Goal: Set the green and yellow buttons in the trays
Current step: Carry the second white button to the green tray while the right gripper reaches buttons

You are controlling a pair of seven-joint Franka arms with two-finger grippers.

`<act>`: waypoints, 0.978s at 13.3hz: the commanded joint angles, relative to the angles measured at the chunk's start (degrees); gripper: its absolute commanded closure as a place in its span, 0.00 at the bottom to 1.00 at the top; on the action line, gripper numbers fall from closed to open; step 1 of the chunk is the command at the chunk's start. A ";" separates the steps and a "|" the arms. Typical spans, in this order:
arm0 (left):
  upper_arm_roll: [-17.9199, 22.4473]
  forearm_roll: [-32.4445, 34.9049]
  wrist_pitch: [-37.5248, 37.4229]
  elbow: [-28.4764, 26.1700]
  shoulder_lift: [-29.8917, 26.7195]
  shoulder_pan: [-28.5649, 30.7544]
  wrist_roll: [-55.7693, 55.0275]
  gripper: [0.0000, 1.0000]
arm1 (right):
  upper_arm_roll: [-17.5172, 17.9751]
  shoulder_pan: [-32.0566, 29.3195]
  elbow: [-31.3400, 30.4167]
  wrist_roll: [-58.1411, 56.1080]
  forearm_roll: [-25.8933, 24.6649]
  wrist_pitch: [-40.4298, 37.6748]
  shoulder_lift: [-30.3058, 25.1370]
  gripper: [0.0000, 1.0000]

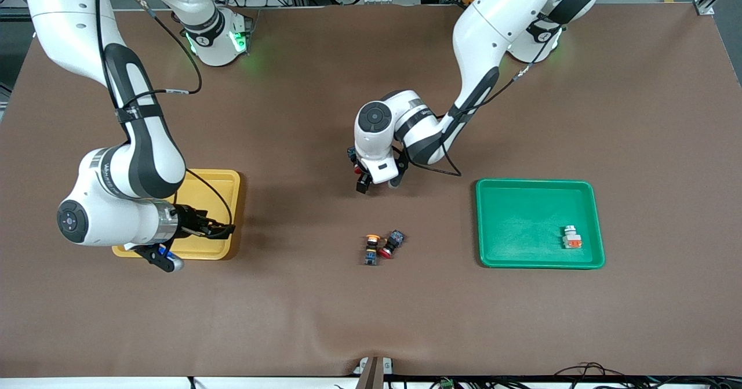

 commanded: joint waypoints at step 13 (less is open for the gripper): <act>0.36 -0.76 -13.73 1.00 -10.73 15.45 37.46 1.00 | -0.23 15.19 6.09 20.10 1.33 25.46 6.57 0.00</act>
